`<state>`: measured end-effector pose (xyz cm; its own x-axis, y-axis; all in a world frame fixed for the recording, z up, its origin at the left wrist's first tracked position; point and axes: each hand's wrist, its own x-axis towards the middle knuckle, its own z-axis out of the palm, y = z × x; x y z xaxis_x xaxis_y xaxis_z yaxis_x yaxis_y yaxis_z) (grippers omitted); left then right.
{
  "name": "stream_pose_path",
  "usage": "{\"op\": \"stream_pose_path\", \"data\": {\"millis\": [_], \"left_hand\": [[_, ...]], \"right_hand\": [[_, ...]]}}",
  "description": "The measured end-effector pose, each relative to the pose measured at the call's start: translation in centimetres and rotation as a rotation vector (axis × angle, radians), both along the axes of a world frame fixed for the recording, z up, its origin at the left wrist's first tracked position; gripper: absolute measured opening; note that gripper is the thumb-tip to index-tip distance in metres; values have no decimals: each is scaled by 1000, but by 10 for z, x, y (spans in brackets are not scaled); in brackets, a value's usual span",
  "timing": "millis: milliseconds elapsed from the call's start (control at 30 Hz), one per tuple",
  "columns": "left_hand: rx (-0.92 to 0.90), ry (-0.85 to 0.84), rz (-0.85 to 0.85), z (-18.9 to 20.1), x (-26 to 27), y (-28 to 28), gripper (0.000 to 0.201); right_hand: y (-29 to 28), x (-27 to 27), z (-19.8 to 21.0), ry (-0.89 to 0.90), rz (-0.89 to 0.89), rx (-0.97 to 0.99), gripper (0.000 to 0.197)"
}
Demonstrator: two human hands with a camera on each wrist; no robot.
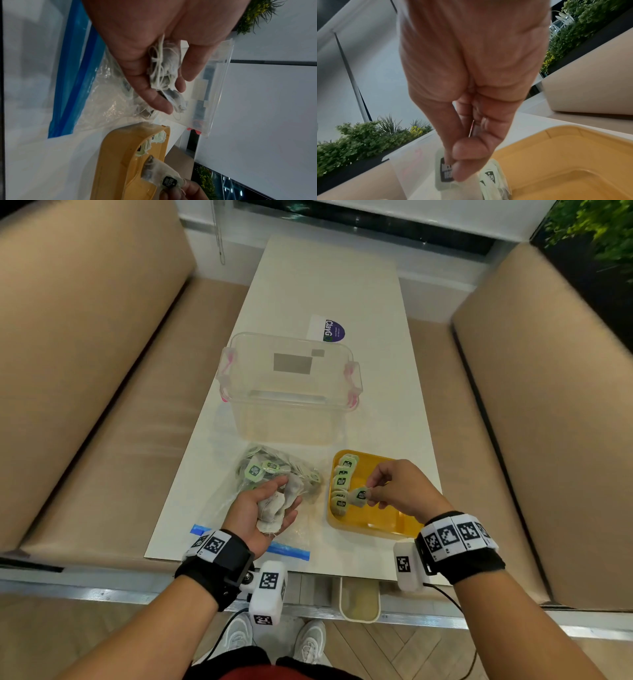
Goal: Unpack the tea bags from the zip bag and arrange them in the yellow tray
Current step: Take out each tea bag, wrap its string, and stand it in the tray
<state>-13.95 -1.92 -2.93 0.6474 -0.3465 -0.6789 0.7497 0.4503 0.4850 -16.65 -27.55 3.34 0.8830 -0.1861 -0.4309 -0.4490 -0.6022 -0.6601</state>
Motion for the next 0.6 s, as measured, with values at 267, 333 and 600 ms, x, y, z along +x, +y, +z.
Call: {"op": "stream_pose_path", "data": {"millis": [267,333,600], "left_hand": [[18,10,16,-1,-1,0,29],[23,12,23,-1,-1,0,28],[19,16,24,0,-2,-2,27]], "right_hand": [[6,-3,-23,40,52,-113,9],[11,-4,-29,39,73,-136,9],[29,-3,-51,11,112,-229,12]]}}
